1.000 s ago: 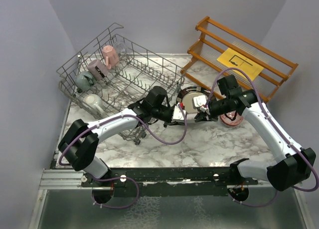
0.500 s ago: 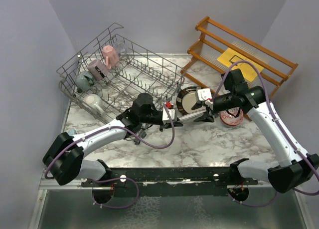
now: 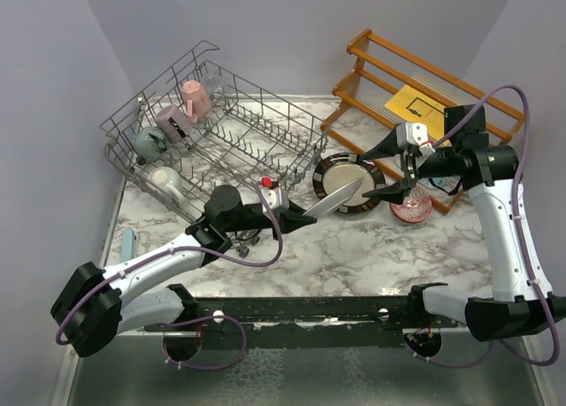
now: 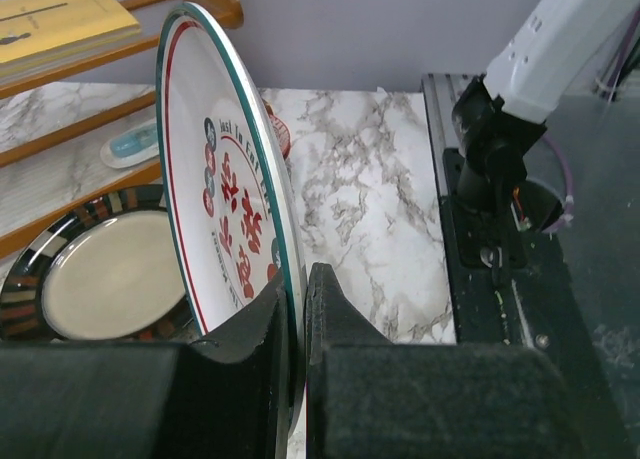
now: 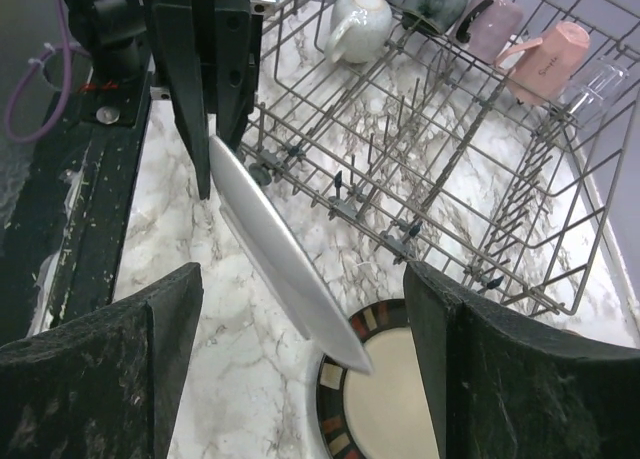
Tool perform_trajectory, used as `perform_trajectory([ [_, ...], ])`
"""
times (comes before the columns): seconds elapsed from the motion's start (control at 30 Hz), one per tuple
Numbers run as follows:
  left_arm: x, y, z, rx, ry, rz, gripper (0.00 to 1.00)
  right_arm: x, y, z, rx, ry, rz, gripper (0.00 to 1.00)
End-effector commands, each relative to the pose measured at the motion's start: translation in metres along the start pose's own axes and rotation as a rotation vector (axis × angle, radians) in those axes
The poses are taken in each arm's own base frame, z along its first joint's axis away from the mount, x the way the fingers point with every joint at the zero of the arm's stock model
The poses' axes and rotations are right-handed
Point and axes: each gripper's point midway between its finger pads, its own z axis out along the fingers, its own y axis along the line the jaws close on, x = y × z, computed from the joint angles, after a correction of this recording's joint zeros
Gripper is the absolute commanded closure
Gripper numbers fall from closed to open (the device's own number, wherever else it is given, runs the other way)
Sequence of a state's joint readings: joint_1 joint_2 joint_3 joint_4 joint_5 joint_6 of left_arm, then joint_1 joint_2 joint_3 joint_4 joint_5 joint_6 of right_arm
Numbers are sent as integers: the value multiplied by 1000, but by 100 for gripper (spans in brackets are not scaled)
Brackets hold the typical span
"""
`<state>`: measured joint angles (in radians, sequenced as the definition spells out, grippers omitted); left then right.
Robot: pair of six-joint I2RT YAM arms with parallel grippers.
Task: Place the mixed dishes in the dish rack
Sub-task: Pick up the plate at the center of the board, then insert the plate into the dish rack.
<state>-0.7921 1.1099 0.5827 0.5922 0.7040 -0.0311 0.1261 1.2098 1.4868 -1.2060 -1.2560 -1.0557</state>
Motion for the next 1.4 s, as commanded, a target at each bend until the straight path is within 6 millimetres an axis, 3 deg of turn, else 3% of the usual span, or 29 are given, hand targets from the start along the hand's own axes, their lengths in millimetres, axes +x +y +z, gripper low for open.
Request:
perform_trajectory([
  [0.0, -59, 9, -7, -106, -185, -21, 100, -22, 0, -14, 22, -100, 48, 19],
  [0.2, -91, 20, -13, -185, -206, -71, 100, -15, -11, -25, 86, -100, 89, 18],
  [0.43, -125, 46, -18, -232, -178, -101, 100, 3, -20, -30, 136, -97, 133, 18],
  [0.6, -147, 88, -39, -238, -169, -162, 100, 35, -23, -25, 154, -88, 189, 17],
  [0.8, -170, 149, -75, -290, -134, -161, 100, 87, -23, -14, 171, -76, 253, 17],
  [1.0, -177, 210, -128, -336, -146, -201, 100, 122, -24, -6, 167, -73, 282, 17],
  [1.2, -163, 264, -178, -406, -157, -240, 100, 130, -18, -1, 131, -101, 318, 17],
  [1.37, -147, 299, -203, -403, -183, -292, 100, 136, -19, 0, 138, -90, 324, 17],
])
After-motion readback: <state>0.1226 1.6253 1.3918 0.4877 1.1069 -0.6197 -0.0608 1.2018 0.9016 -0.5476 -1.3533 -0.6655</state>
